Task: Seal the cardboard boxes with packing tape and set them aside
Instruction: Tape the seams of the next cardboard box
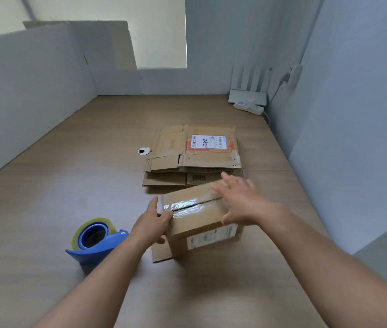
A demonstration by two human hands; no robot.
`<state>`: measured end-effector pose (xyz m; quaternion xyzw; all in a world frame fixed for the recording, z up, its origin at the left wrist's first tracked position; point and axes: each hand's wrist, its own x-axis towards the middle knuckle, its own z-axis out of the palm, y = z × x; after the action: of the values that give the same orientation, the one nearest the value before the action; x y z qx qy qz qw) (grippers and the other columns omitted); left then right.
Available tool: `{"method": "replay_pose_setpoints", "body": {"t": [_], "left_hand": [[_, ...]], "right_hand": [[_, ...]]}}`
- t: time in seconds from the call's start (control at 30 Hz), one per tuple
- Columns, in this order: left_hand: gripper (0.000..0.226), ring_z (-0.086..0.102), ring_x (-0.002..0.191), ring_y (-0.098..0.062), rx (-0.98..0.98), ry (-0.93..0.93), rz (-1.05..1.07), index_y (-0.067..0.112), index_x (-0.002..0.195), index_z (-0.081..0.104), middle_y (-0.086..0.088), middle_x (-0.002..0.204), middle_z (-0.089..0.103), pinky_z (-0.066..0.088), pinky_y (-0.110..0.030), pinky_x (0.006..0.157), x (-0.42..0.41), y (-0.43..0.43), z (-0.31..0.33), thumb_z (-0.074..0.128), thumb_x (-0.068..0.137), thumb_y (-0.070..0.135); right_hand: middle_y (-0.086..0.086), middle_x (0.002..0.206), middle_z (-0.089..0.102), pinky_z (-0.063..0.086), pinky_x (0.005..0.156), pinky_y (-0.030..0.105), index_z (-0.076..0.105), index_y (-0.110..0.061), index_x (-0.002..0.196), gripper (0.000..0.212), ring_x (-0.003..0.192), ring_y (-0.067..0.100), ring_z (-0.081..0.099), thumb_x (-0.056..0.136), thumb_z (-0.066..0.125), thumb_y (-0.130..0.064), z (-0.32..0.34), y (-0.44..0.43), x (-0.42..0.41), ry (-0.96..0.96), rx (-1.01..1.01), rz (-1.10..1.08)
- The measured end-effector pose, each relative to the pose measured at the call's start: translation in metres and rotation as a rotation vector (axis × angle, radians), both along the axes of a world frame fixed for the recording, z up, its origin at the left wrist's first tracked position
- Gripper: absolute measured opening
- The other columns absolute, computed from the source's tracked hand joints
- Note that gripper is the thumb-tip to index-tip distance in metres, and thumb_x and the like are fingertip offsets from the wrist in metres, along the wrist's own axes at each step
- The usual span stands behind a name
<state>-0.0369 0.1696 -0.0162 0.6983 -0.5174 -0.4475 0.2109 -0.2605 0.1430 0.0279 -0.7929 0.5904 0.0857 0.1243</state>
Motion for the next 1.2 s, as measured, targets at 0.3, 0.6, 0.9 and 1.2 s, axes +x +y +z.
{"method": "replay_pose_setpoints", "body": {"t": [0.3, 0.6, 0.9, 1.2], "left_hand": [[0.078, 0.063, 0.077, -0.017, 0.009, -0.012, -0.050, 0.024, 0.140, 0.030, 0.003, 0.107, 0.055, 0.055, -0.027, 0.060, -0.038, 0.020, -0.008, 0.069, 0.079, 0.052], [0.086, 0.049, 0.123, -0.012, -0.168, -0.130, -0.075, 0.038, 0.145, 0.022, 0.009, 0.140, 0.047, 0.050, -0.038, 0.097, -0.022, 0.034, -0.034, 0.063, 0.075, 0.066], [0.087, 0.052, 0.115, -0.009, -0.138, -0.046, -0.247, 0.038, 0.148, 0.018, 0.007, 0.135, 0.049, 0.050, -0.031, 0.095, 0.014, 0.019, -0.021, 0.063, 0.077, 0.057], [0.085, 0.052, 0.102, -0.015, 0.029, -0.828, -0.198, 0.016, 0.124, 0.043, 0.001, 0.117, 0.053, 0.048, -0.027, 0.083, 0.116, 0.036, -0.046, 0.065, 0.066, 0.074]], "right_hand": [[0.010, 0.133, 0.054, 0.045, 0.095, 0.039, 0.030, -0.015, 0.142, 0.064, 0.118, 0.030, 0.053, 0.092, 0.052, -0.048, -0.041, 0.019, -0.004, -0.549, -0.028, -0.413], [0.007, 0.155, 0.022, 0.027, 0.115, 0.045, 0.033, -0.048, 0.142, 0.048, 0.141, 0.026, 0.025, 0.096, 0.045, -0.043, -0.068, 0.001, 0.031, -0.705, 0.139, -0.153], [-0.008, 0.159, -0.002, 0.025, 0.117, 0.045, 0.019, -0.066, 0.136, 0.079, 0.146, 0.022, 0.014, 0.073, 0.067, -0.063, -0.075, 0.007, 0.032, -0.669, 0.203, -0.140], [-0.004, 0.159, 0.002, 0.019, 0.119, 0.045, 0.022, -0.059, 0.140, 0.074, 0.145, 0.023, 0.014, 0.081, 0.065, -0.053, -0.070, 0.010, 0.052, -0.684, 0.165, -0.217]]}}
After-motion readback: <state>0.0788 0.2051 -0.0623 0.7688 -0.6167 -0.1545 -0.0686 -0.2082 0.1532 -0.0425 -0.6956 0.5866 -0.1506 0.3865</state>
